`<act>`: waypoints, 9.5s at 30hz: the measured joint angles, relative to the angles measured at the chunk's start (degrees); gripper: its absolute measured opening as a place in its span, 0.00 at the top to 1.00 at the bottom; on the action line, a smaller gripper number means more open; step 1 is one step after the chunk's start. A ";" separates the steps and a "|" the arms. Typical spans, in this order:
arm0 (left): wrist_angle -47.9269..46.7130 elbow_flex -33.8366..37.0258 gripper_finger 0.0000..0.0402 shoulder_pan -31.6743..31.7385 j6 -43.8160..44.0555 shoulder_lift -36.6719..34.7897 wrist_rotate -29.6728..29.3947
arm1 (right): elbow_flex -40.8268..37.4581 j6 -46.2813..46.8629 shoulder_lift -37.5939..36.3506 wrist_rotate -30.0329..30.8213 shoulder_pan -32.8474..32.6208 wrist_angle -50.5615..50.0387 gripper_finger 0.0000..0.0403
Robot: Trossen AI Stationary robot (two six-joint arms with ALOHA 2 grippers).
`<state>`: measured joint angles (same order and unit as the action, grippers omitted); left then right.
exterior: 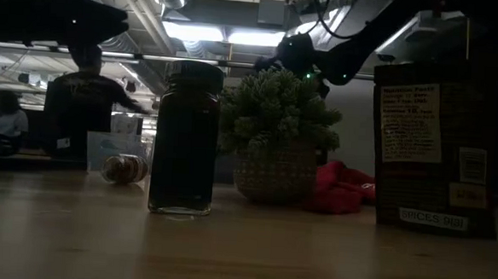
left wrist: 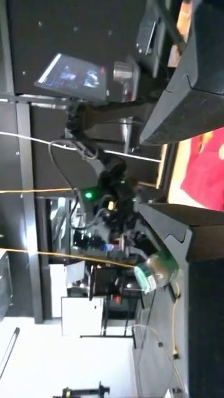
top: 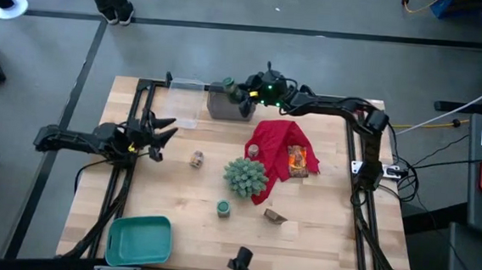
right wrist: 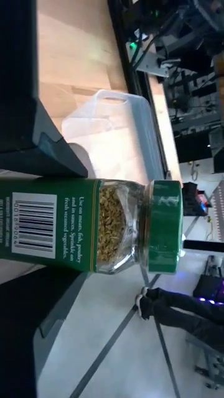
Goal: Sort spices by type
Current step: Put the top green spice bottle into the black bin, then put the left brown spice bottle into the transparent bin
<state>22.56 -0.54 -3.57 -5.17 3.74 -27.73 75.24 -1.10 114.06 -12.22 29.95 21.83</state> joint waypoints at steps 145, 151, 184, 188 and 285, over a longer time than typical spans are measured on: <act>-15.74 -47.69 0.52 44.59 -11.61 78.17 33.57 | 11.14 -8.20 1.31 -2.97 0.02 -25.04 0.30; -15.46 -47.69 0.51 46.69 -9.92 81.77 33.61 | 21.43 -8.72 1.31 2.77 0.04 -41.12 0.30; -3.60 -47.66 0.50 46.80 -6.45 95.26 33.01 | 52.85 -12.90 1.29 8.26 0.06 -90.11 0.30; -3.62 -47.66 0.50 46.80 -5.84 95.26 33.00 | 53.20 -12.88 1.29 8.65 0.07 -90.62 0.30; -61.64 -47.69 0.32 11.67 50.05 82.37 27.89 | 53.16 -12.25 1.29 5.10 0.02 -97.18 0.30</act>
<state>-39.08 -48.23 8.10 44.88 86.10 0.17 128.40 -13.34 115.35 -7.11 29.98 -75.35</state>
